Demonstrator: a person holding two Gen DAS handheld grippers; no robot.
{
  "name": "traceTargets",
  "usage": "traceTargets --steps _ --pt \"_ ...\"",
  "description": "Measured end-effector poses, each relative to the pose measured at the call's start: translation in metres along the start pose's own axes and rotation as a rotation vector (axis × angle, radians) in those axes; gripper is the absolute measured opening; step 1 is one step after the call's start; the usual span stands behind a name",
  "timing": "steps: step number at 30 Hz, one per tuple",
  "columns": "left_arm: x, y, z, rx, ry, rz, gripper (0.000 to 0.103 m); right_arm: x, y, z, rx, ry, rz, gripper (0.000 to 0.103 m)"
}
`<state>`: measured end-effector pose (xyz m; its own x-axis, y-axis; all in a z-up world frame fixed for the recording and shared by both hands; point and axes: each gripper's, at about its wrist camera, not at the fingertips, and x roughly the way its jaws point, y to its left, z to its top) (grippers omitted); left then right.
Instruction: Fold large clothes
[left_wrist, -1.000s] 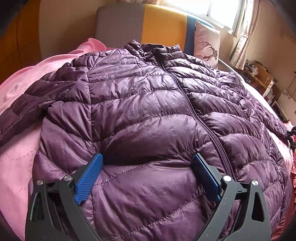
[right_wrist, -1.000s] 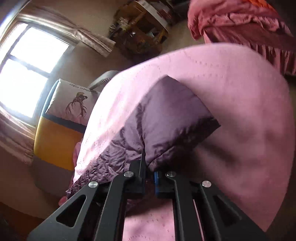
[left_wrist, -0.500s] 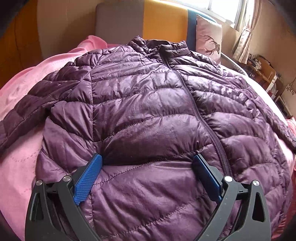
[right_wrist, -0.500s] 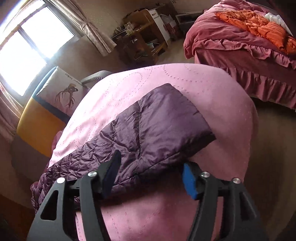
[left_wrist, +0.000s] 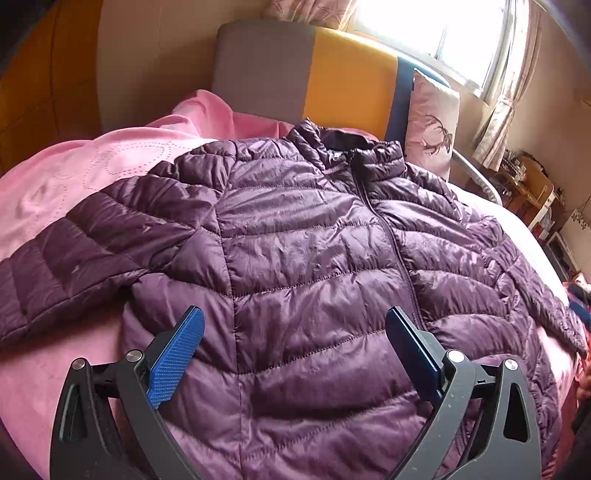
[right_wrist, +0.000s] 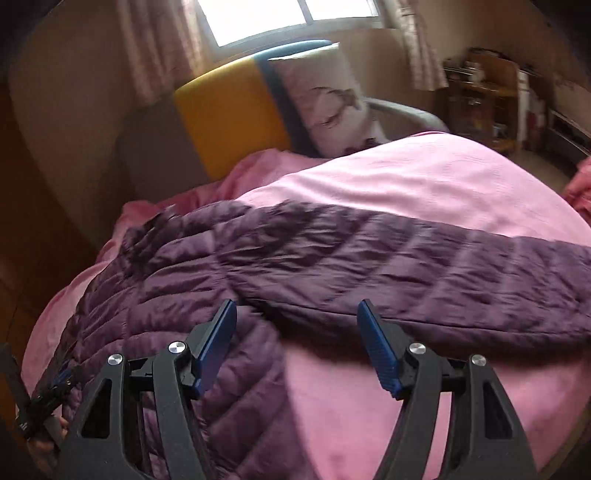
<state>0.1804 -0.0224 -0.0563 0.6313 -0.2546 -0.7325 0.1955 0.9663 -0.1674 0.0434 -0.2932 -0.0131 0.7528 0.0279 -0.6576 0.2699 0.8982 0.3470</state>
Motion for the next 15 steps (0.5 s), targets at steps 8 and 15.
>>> traceTargets --steps 8,15 --pt "0.018 0.018 -0.014 -0.063 0.046 -0.04 0.097 0.093 0.022 -0.043 -0.118 0.185 -0.099 0.06" --pt "0.017 0.023 -0.019 -0.06 0.045 -0.071 0.097 0.089 0.014 -0.055 -0.112 0.155 -0.091 0.06"
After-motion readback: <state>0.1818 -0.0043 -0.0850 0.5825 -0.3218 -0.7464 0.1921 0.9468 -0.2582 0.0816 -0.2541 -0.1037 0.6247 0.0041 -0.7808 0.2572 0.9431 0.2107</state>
